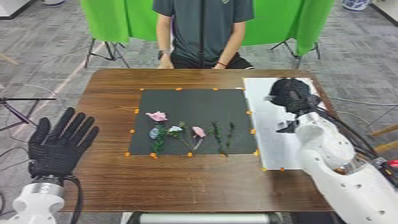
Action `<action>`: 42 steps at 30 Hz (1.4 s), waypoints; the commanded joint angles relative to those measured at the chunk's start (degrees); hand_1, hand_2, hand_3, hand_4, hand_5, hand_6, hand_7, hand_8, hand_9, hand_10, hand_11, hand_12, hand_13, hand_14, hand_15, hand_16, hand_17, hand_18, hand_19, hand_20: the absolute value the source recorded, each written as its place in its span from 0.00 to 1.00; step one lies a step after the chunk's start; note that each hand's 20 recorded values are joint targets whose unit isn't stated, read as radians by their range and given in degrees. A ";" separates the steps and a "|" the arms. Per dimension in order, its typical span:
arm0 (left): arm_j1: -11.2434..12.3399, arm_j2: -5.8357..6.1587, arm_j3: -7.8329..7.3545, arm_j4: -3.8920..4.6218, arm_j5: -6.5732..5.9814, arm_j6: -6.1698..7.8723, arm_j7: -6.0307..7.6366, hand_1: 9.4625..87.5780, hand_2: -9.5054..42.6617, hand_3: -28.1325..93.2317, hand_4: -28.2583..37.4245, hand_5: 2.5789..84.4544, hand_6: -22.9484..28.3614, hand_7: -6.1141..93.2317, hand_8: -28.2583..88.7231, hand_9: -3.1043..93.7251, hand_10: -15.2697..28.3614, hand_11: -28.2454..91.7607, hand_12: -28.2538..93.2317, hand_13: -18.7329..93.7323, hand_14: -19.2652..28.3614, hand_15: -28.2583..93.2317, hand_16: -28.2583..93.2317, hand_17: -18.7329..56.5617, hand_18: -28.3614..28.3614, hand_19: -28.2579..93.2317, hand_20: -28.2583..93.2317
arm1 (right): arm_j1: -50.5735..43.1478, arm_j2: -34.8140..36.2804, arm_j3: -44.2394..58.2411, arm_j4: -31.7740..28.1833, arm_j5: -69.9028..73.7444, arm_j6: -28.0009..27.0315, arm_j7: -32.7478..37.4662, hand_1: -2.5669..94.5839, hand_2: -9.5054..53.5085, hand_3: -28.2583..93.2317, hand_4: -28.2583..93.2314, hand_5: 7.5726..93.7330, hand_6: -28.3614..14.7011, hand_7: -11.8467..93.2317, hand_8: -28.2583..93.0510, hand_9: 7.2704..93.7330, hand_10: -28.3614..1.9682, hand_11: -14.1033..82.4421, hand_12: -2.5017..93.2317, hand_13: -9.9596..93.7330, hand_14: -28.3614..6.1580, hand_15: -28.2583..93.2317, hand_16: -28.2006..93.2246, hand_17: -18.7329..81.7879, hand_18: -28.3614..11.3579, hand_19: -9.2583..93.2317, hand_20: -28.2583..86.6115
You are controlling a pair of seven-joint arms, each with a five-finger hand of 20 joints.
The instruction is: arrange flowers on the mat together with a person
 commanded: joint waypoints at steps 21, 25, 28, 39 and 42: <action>-1.51 -0.23 0.47 0.95 -0.20 1.46 -0.10 0.23 0.52 0.77 0.00 0.51 0.60 0.18 0.16 0.44 0.70 0.39 0.29 0.44 0.72 0.46 0.19 0.19 0.73 0.49 0.34 | 3.98 -5.87 -13.68 0.31 -5.01 -7.10 -4.69 0.67 0.00 0.75 0.00 0.67 0.73 0.44 0.19 0.82 0.75 0.21 0.39 0.77 0.77 0.49 0.58 0.55 0.33 0.81 0.57; -0.83 -0.28 -0.08 0.37 -1.57 2.20 0.62 0.23 0.52 0.77 0.00 0.51 0.59 0.18 0.16 0.44 0.70 0.39 0.29 0.44 0.72 0.46 0.19 0.19 0.73 0.49 0.34 | 3.20 -5.50 -13.08 -0.98 -4.42 -9.28 -4.20 0.67 0.00 0.75 0.00 0.67 0.73 0.43 0.18 0.82 0.75 0.21 0.38 0.77 0.77 0.49 0.58 0.55 0.33 0.81 0.57; -1.08 0.02 -0.33 0.44 -1.33 2.17 0.46 0.22 0.52 0.78 0.00 0.52 0.60 0.18 0.16 0.44 0.70 0.39 0.30 0.44 0.72 0.46 0.19 0.19 0.73 0.49 0.34 | 2.78 -5.12 -12.40 -2.01 -4.02 -11.43 -3.95 0.67 0.00 0.75 0.00 0.67 0.73 0.42 0.19 0.79 0.74 0.22 0.35 0.76 0.76 0.49 0.58 0.54 0.32 0.81 0.57; -2.04 1.19 -1.20 0.57 -2.13 3.47 0.27 0.22 0.52 0.78 0.00 0.52 0.60 0.19 0.15 0.45 0.70 0.39 0.30 0.44 0.73 0.47 0.19 0.19 0.74 0.50 0.34 | 2.00 -4.57 -11.62 -3.31 -3.60 -11.55 -4.50 0.57 0.00 0.84 0.00 0.64 0.70 0.35 0.11 0.59 0.58 0.29 0.19 0.65 0.62 0.54 0.45 0.51 0.31 0.80 0.56; -2.57 1.46 -1.41 0.79 -2.04 3.12 0.44 0.22 0.52 0.78 0.00 0.52 0.60 0.19 0.15 0.45 0.71 0.39 0.30 0.44 0.73 0.47 0.19 0.19 0.74 0.50 0.34 | 1.70 -4.64 -11.22 -3.90 -2.81 -11.26 -4.59 0.56 0.00 0.86 0.00 0.63 0.64 0.30 0.11 0.58 0.55 0.27 0.18 0.65 0.61 0.54 0.43 0.51 0.31 0.80 0.55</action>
